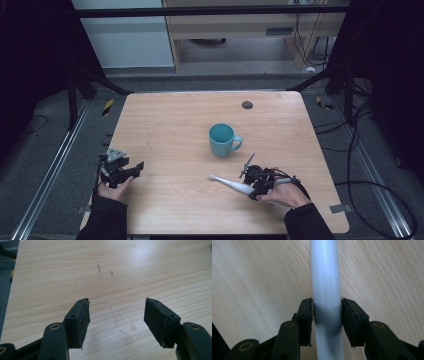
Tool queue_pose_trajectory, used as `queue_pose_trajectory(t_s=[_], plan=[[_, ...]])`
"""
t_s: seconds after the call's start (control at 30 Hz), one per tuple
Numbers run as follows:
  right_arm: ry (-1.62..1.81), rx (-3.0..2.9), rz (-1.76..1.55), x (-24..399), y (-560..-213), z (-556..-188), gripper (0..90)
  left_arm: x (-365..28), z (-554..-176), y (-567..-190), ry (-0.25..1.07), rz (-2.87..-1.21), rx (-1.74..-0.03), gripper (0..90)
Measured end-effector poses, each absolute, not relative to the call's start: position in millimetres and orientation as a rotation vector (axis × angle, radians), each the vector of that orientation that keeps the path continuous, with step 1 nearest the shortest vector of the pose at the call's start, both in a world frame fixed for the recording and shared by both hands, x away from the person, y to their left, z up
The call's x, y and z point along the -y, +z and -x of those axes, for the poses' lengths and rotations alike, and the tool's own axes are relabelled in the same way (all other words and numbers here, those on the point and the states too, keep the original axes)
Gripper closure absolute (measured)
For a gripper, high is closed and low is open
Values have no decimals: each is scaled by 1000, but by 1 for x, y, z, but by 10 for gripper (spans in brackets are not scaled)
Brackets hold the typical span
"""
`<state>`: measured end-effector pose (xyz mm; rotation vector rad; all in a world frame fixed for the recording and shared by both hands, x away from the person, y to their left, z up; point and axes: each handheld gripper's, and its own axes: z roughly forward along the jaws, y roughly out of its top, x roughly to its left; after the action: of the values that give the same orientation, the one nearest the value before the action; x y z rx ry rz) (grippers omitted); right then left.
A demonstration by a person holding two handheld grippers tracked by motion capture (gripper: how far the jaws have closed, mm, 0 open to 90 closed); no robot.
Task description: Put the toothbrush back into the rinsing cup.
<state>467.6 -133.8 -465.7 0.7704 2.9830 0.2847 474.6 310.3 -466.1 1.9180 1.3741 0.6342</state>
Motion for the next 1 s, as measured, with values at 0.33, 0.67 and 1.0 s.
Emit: queue_pose_trajectory(t_s=[0.33, 0.67, 1.0], plan=[[263, -2966, -781, 130, -467, -467, 659, -311, -474, -466, 635, -1922, -1373, 368], [358, -2973, -824, 132, -463, -463, 663, -311, -475, -465, 635, -1922, -1374, 368], [572, -2942, -845, 139, -449, -460, 663, -310, -475, -465, 635, -1922, -1375, 371]])
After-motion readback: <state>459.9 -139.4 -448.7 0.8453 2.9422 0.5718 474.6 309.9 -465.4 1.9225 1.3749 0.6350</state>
